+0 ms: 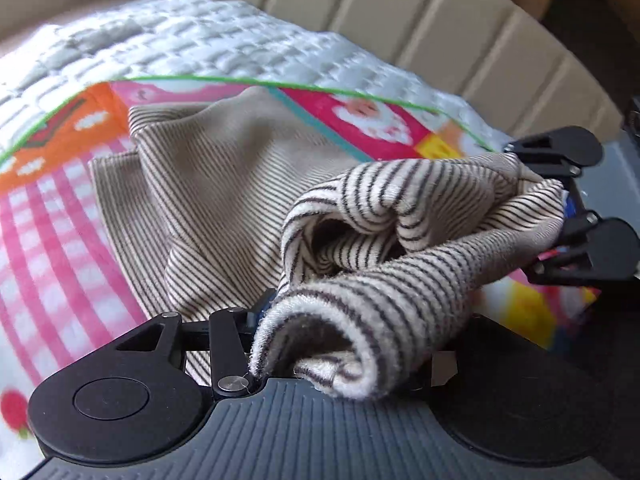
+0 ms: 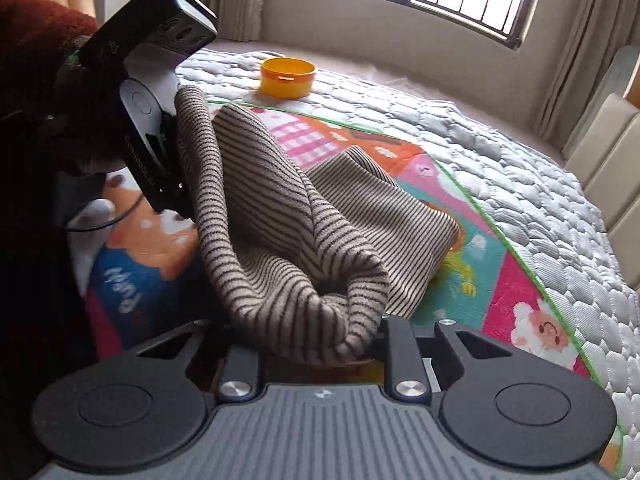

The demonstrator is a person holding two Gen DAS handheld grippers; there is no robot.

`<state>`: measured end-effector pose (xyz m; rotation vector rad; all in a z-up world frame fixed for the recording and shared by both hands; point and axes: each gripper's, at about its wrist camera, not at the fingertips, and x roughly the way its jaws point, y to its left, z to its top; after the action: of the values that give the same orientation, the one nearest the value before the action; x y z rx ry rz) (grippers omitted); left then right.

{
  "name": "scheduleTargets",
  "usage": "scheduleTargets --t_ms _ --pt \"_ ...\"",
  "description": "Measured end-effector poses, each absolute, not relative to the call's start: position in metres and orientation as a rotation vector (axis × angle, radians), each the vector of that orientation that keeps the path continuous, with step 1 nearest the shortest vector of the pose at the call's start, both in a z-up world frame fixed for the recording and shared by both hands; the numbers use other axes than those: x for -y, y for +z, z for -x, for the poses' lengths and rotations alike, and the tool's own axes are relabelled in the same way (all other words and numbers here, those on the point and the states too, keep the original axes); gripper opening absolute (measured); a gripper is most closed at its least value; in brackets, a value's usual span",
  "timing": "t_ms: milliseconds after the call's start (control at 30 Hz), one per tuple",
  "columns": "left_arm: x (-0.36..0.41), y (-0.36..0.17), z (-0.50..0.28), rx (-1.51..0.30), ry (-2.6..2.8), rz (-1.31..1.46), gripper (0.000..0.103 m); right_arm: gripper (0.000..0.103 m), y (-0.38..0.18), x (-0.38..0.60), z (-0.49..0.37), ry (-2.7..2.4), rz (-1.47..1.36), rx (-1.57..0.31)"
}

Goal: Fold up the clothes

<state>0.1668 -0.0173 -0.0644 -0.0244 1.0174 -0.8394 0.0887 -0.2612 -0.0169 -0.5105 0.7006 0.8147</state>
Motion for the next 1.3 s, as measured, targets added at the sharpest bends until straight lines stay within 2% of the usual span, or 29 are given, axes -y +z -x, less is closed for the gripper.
scheduleTargets --t_ms 133,267,467,533,667,767,833,867,900,933,967,1033,1067,1100,1300 --pt "-0.002 -0.054 -0.151 -1.098 -0.889 0.169 0.051 0.021 -0.002 0.261 -0.102 0.808 0.440 -0.688" --pt "-0.024 -0.059 -0.175 -1.080 -0.778 0.321 0.050 0.022 0.000 0.253 -0.149 0.743 0.322 -0.649" --pt "-0.047 -0.074 -0.232 -0.958 -0.549 0.373 0.053 0.025 -0.062 0.244 -0.252 0.514 0.177 -0.757" --pt "-0.047 -0.083 -0.248 -0.947 -0.478 0.368 0.065 0.027 -0.082 0.249 -0.261 0.462 0.120 -0.771" --pt "-0.046 -0.089 -0.261 -0.924 -0.478 0.381 0.073 0.028 -0.090 0.266 -0.248 0.436 -0.019 -0.766" --pt "-0.043 -0.091 -0.261 -0.905 -0.507 0.368 0.071 0.030 -0.090 0.273 -0.237 0.421 -0.078 -0.757" --pt "-0.041 -0.087 -0.259 -0.892 -0.525 0.360 0.064 0.031 -0.085 0.274 -0.239 0.419 -0.136 -0.742" --pt "-0.041 -0.083 -0.257 -0.883 -0.533 0.353 0.062 0.037 -0.084 0.274 -0.240 0.419 -0.154 -0.738" --pt "-0.041 -0.079 -0.254 -0.872 -0.536 0.346 0.058 0.052 -0.083 0.273 -0.242 0.419 -0.172 -0.733" --pt "-0.041 -0.076 -0.251 -0.860 -0.538 0.339 0.054 0.059 -0.081 0.272 -0.244 0.418 -0.190 -0.729" --pt "-0.040 -0.074 -0.250 -0.855 -0.542 0.337 0.051 0.062 -0.080 0.272 -0.246 0.418 -0.209 -0.724" --pt "-0.038 -0.071 -0.248 -0.850 -0.555 0.336 0.044 0.057 -0.079 0.270 -0.247 0.421 -0.244 -0.724" --pt "-0.036 -0.070 -0.247 -0.847 -0.561 0.331 0.044 0.043 -0.076 0.269 -0.244 0.432 -0.261 -0.725" --pt "-0.034 -0.068 -0.246 -0.845 -0.567 0.322 0.044 0.037 -0.071 0.269 -0.240 0.446 -0.280 -0.722" --pt "-0.025 -0.062 -0.240 -0.823 -0.632 0.301 0.044 0.036 -0.058 0.266 -0.225 0.370 -0.262 -0.757"
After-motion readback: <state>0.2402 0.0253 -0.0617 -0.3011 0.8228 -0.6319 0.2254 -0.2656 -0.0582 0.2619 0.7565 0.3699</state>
